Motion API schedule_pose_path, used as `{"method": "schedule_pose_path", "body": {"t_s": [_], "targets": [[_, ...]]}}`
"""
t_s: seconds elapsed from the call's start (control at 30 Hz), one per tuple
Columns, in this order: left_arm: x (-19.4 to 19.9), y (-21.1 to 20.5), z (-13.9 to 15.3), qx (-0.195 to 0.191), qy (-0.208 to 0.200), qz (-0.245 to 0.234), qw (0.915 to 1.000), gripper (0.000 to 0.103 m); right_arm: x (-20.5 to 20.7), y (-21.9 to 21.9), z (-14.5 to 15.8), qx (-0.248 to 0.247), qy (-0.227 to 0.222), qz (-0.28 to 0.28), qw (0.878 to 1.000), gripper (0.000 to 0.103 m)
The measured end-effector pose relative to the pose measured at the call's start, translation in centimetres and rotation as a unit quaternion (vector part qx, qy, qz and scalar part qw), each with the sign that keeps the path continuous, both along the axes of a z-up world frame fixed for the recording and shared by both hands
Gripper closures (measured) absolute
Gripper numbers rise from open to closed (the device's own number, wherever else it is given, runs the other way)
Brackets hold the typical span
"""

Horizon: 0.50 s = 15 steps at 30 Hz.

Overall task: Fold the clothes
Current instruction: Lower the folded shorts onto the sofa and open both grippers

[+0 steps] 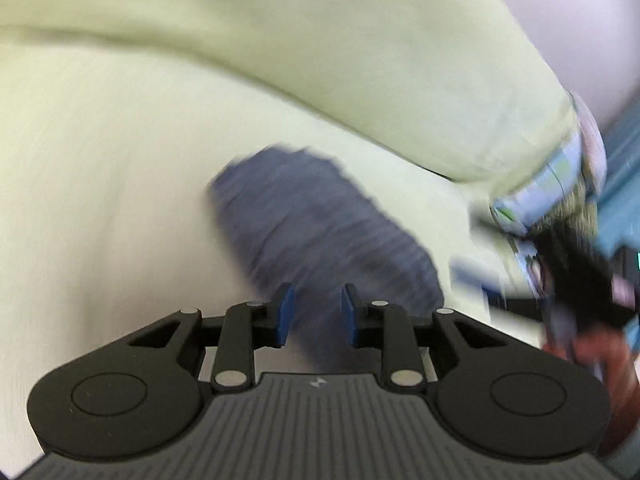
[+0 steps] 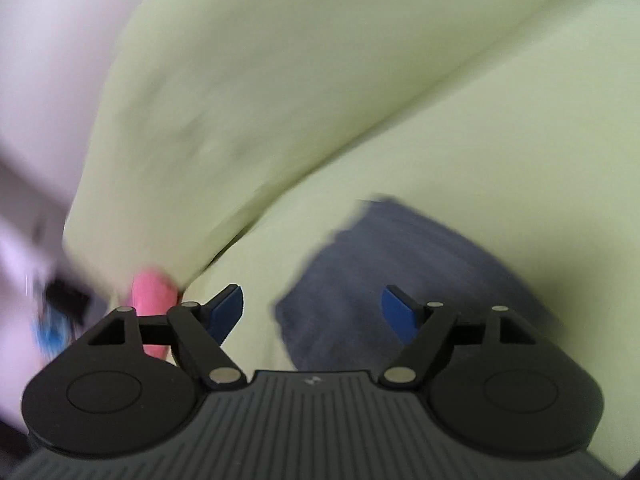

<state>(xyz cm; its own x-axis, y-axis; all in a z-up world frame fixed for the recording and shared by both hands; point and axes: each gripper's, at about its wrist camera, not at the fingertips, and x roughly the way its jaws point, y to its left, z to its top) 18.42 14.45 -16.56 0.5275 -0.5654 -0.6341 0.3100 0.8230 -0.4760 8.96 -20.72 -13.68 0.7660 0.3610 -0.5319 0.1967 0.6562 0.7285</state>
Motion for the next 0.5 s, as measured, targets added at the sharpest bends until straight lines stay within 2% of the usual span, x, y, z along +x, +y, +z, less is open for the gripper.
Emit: {"method": "schedule_pose_path", "body": {"t_s": [0.07, 0.13, 0.2, 0.3, 0.37, 0.4, 0.43, 0.5], "targets": [[2.5, -2.5, -0.4, 0.017, -0.015, -0.031, 0.9992, 0.071, -2.9, -1.0, -2.6, 0.025, 0.045, -0.032, 0.998, 0.025], [3.7, -3.2, -0.4, 0.049, -0.028, -0.048, 0.9973, 0.071, -4.1, -1.2, -4.8, 0.055, 0.071, -0.052, 0.995, 0.025], [5.5, -3.2, -1.7, 0.131, -0.036, -0.041, 0.9899, 0.071, -4.3, -0.7, -6.7, 0.087, 0.082, -0.063, 0.991, 0.025], [5.5, -0.4, -2.8, 0.195, -0.003, -0.022, 0.9806, 0.072, -3.3, 1.0, -8.8, 0.116, 0.080, -0.058, 0.988, 0.022], [5.6, 0.1, -3.8, 0.207, 0.001, -0.024, 0.9780, 0.069, -2.6, 2.3, -9.6, 0.116, 0.066, -0.064, 0.989, 0.018], [5.1, 0.5, -4.2, 0.211, -0.005, -0.027, 0.9770, 0.069, -2.5, 2.6, -9.6, 0.114, 0.056, -0.069, 0.989, 0.006], [4.7, 0.9, -4.2, 0.212, -0.008, -0.027, 0.9768, 0.069, -2.2, 2.9, -9.5, 0.108, 0.039, -0.074, 0.991, 0.000], [4.0, 1.9, -4.4, 0.197, -0.004, -0.015, 0.9802, 0.068, -1.3, 3.7, -9.4, 0.095, 0.004, -0.084, 0.992, 0.000]]}}
